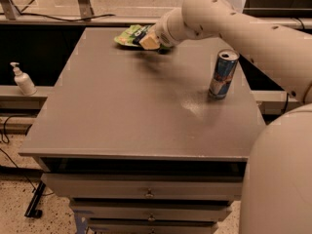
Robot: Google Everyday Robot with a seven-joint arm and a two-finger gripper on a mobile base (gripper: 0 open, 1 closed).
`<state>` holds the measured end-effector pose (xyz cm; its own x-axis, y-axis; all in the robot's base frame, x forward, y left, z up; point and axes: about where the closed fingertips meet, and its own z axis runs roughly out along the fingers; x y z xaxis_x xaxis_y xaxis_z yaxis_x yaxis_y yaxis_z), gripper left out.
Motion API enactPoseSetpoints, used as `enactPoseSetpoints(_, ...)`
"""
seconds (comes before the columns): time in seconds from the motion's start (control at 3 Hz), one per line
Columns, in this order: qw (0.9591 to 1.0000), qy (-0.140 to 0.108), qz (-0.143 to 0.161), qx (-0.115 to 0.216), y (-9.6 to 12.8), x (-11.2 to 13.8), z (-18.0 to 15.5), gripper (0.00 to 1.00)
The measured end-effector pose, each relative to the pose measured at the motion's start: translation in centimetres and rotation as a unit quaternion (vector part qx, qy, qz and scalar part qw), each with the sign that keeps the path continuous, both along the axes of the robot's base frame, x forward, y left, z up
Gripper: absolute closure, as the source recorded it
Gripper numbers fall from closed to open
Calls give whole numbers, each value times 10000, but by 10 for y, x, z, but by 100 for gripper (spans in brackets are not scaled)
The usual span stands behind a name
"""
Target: Move rxbar blueberry near green rice chip bag
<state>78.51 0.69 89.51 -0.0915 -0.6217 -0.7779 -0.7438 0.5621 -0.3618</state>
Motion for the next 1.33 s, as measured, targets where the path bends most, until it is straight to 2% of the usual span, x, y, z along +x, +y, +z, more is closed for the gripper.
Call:
enactPoseSetpoints(0.33,10000,14,-10,-72,-3,-3,-2,12)
enactPoseSetpoints(0.67,9999,-1,24,-107,-2,-5,1,0)
enactPoseSetpoints(1.0,9997,-128,211,-54,11,-14,15,0)
enactPoseSetpoints(1.33,9978,-451,435,211,13,-42,54,0)
